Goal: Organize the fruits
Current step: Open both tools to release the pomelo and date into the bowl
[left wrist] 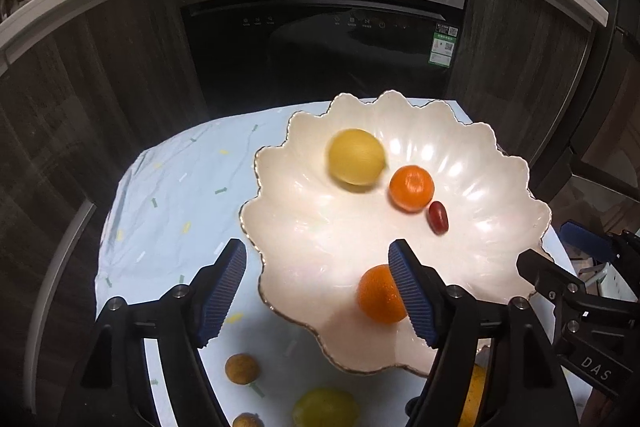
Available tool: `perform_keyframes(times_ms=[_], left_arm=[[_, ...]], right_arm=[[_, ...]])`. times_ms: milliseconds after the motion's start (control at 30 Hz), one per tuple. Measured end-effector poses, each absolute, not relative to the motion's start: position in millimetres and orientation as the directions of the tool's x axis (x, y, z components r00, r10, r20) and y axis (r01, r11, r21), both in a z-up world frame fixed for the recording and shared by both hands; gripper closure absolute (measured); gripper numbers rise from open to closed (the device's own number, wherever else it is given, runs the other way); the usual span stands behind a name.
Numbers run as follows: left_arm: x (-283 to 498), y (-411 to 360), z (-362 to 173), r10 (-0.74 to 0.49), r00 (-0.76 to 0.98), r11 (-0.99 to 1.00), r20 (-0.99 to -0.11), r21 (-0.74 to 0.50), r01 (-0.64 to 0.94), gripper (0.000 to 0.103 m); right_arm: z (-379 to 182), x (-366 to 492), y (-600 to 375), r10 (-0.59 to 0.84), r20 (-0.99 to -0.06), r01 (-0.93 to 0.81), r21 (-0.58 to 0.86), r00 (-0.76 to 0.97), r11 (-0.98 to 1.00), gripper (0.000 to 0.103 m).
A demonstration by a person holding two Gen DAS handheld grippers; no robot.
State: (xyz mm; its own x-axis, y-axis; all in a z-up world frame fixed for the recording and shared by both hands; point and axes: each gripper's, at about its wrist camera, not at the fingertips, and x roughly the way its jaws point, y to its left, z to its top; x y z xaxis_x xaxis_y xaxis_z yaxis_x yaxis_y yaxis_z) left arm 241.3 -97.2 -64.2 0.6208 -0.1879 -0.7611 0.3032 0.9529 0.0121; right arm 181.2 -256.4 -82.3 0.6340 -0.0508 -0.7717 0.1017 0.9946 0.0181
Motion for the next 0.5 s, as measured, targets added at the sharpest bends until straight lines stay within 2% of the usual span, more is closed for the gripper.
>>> perform_keyframes(times_ms=[500], left_arm=[[212, -82, -32, -0.19, 0.662, 0.956, -0.725, 0.016, 0.292, 0.026]], right_arm=[[-54, 156, -248, -0.064, -0.733, 0.099, 0.004, 0.677, 0.995, 0.04]])
